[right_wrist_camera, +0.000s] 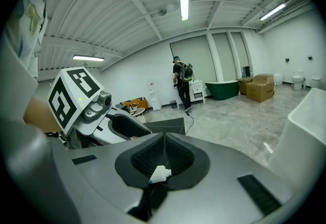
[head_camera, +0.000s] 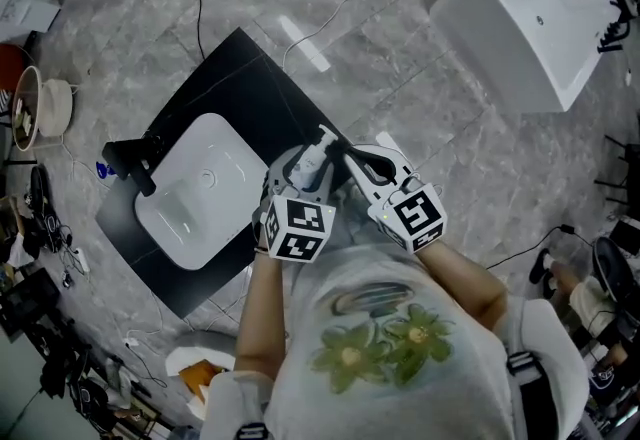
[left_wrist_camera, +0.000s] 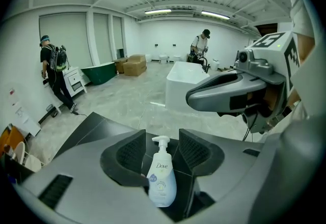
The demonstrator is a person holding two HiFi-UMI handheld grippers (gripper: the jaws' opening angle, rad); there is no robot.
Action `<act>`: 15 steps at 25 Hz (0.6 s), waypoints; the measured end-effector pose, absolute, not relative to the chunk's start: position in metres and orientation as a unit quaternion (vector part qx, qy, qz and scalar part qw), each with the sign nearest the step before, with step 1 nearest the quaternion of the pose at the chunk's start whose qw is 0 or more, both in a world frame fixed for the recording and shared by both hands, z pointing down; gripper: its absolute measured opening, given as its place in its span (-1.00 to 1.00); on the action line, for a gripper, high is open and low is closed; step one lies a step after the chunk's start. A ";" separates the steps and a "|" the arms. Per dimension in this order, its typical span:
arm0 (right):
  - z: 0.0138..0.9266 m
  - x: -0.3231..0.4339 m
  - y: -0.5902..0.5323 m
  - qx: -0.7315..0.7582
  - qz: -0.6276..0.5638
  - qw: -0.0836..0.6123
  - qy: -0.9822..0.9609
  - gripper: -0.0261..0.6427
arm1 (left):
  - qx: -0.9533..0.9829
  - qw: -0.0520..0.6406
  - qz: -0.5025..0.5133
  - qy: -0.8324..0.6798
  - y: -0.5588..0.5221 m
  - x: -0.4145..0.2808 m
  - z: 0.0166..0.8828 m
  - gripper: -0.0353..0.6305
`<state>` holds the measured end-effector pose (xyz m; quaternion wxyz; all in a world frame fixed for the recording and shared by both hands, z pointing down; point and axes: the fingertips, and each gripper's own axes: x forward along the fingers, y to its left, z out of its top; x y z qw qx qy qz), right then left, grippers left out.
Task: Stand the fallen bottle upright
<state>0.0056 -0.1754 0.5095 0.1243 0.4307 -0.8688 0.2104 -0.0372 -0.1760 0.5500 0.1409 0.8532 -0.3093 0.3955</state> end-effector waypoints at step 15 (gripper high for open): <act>0.528 0.021 -0.186 0.467 0.226 0.126 -0.846 -0.79 | 0.833 0.144 0.477 -0.241 -0.185 -0.021 0.607 -0.23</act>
